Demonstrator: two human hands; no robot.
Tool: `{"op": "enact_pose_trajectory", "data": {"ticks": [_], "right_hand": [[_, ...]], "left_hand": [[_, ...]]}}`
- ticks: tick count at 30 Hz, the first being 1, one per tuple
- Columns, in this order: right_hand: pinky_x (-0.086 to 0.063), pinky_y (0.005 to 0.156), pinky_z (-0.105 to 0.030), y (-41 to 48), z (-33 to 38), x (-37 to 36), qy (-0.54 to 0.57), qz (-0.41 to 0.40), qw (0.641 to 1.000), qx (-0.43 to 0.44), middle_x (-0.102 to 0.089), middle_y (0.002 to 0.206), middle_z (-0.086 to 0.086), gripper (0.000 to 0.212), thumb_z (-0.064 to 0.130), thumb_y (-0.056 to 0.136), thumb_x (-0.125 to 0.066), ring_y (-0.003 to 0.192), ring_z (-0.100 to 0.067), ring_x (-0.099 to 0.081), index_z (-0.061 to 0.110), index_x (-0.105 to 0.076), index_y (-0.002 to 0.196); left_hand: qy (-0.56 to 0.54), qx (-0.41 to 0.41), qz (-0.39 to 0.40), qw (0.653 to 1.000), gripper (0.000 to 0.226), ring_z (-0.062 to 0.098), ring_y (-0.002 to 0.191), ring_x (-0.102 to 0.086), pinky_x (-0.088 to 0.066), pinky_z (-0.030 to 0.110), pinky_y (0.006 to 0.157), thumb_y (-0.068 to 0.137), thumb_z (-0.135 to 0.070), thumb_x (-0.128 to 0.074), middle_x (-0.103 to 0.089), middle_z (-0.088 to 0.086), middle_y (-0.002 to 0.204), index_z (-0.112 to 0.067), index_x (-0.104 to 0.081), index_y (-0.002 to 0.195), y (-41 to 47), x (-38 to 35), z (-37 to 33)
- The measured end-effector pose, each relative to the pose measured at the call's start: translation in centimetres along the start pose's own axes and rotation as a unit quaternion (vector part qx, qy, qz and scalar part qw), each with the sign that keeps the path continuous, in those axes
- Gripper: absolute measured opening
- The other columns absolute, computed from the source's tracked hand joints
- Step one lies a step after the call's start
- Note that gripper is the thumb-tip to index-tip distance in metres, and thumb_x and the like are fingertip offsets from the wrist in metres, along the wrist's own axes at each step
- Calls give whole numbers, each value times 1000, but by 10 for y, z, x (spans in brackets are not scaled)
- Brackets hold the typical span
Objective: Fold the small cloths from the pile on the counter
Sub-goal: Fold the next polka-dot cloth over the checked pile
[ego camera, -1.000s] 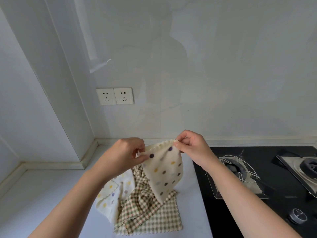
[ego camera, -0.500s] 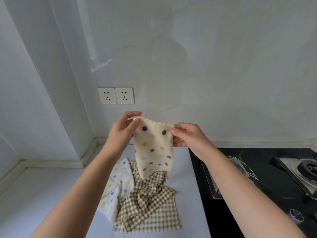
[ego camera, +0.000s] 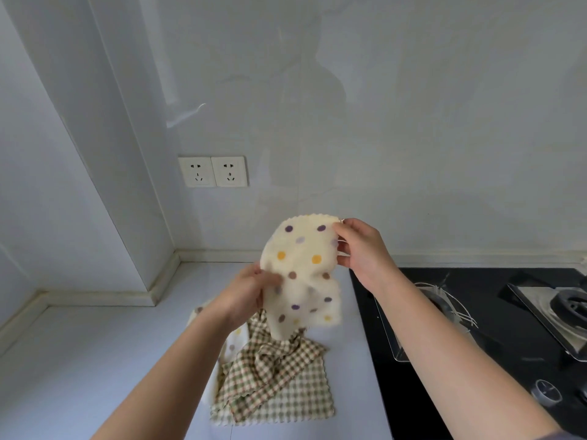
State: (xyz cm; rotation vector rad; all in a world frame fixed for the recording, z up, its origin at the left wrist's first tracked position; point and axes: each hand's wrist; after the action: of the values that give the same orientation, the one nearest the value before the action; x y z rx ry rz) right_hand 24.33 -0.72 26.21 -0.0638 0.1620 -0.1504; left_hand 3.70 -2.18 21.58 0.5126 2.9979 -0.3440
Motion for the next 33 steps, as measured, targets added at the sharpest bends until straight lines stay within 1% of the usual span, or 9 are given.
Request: {"op": "enact_pose_trajectory", "data": {"ticks": [4, 9, 14, 17, 20, 24, 28, 30, 33], "right_hand": [[-38, 41, -20, 6, 1, 5, -10, -24, 1000, -8, -51, 66, -2, 18, 13, 96, -52, 50, -13, -47, 15, -52, 78], [-42, 44, -23, 13, 0, 8, 13, -39, 997, -65, -53, 69, -2, 14, 13, 96, -50, 54, -14, -51, 14, -59, 85], [-50, 75, -37, 11, -28, 16, 100, 96, 958, -250, -69, 84, -11, 50, 50, 96, -45, 73, -23, -65, 7, -70, 95], [-53, 64, -32, -1, -47, 19, 48, 174, 939, -293, -69, 76, -5, 28, 39, 86, -60, 67, -20, -66, 12, -66, 93], [-55, 66, -31, -3, -57, 21, 44, 185, 943, -272, -73, 87, -4, 16, 20, 90, -60, 76, -18, -69, 16, -64, 104], [-54, 69, -34, -1, -63, 22, 14, 148, 962, -228, -69, 97, -9, 25, 11, 94, -59, 84, -22, -65, 11, -59, 119], [-51, 71, -31, -4, -62, 25, -37, 97, 988, -112, -68, 98, -8, 47, 3, 86, -69, 85, -20, -66, 28, -51, 122], [-52, 77, -27, -6, -60, 27, -143, 123, 981, -50, -70, 100, -3, 45, 3, 85, -71, 92, -17, -68, 32, -58, 117], [-45, 80, -25, -7, -57, 29, -344, 112, 930, 58, -66, 95, 8, 20, 12, 85, -71, 88, -9, -61, 30, -68, 92]], "left_hand": [[-47, 36, 101, 993, 38, 26, 86, -67, -54, 33, 70, 82, -13, -58, -69, 16, 107, 0, -58, 118, -2, 0, 8], [-80, 43, 185, 978, 42, 36, 107, -65, -56, 42, 87, 85, -9, -63, -61, 26, 125, 0, -56, 125, -5, 2, 13], [-193, 31, 103, 975, 44, 33, 94, -68, -60, 40, 78, 74, 5, -54, -65, 26, 114, 3, -59, 118, 2, 4, 20], [-125, 21, 69, 990, 26, 28, 86, -69, -60, 37, 69, 90, -1, -53, -69, 20, 103, -1, -61, 114, -3, 4, 15], [-43, 22, 29, 998, 22, 25, 84, -70, -56, 30, 64, 98, -14, -50, -71, 18, 101, -2, -64, 111, -3, 6, 15], [29, 4, -97, 995, 13, 30, 83, -69, -57, 47, 75, 91, -10, -62, -69, 21, 103, -6, -58, 103, 3, 7, 19], [125, -69, -182, 973, 40, 25, 74, -67, -52, 36, 65, 86, -12, -70, -70, 17, 88, -22, -48, 118, 3, 3, 19], [276, -121, -186, 935, 44, 19, 74, -66, -51, 33, 68, 85, -15, -71, -69, 10, 81, -29, -53, 123, 1, 4, 17], [430, -218, -192, 855, 16, 2, 73, -58, -51, 23, 75, 83, -14, -73, -65, -9, 84, -20, -71, 99, -3, 6, 13]]}}
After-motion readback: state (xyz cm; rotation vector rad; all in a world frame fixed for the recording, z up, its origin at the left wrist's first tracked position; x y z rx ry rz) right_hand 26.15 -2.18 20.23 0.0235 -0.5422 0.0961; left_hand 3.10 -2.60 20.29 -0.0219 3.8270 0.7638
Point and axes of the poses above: each hand's wrist, its own y-axis towards the middle knuckle, its own x-axis out of the back of the hand, z = x × y
